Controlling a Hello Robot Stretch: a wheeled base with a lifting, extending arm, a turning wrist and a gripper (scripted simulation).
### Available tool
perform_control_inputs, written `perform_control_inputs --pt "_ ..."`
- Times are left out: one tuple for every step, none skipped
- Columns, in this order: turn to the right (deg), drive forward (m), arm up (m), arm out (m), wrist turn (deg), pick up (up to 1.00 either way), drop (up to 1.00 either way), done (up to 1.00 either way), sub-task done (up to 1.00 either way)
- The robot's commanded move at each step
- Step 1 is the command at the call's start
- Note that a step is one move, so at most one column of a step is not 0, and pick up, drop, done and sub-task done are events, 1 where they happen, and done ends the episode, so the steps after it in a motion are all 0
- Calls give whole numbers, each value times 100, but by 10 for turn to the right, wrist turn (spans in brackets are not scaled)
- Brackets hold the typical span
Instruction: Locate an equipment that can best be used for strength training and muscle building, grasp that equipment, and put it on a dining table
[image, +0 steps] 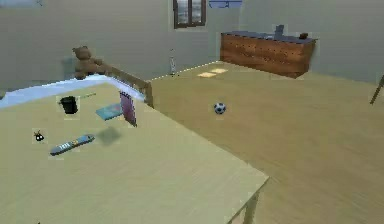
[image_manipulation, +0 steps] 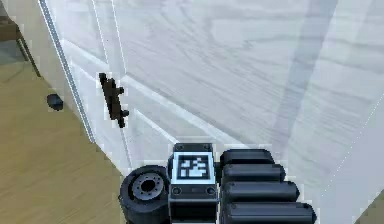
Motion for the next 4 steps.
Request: perform_control_inputs --pt "450 0 0 0 0 0 0 0 0" --pt "0 15 0 0 0 0 0 0 0" --pt "-450 0 0 0 0 0 0 0 0" --pt "-450 0 0 0 0 0 0 0 0"
